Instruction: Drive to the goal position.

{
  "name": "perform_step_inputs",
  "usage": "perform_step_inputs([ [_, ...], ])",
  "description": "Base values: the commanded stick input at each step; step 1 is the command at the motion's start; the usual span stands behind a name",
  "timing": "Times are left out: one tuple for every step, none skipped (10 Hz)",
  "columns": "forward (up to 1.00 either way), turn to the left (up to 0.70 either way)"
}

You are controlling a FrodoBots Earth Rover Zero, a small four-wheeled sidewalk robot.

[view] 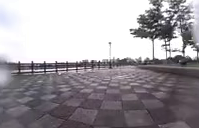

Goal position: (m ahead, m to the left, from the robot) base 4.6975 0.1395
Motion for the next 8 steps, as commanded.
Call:
perform_step_inputs([
  [1.00, 0.00],
  [1.00, 0.00],
  [1.00, 0.00],
  [1.00, 0.00],
  [1.00, 0.00],
  [1.00, 0.00],
  [1.00, 0.00],
  [1.00, 0.00],
])
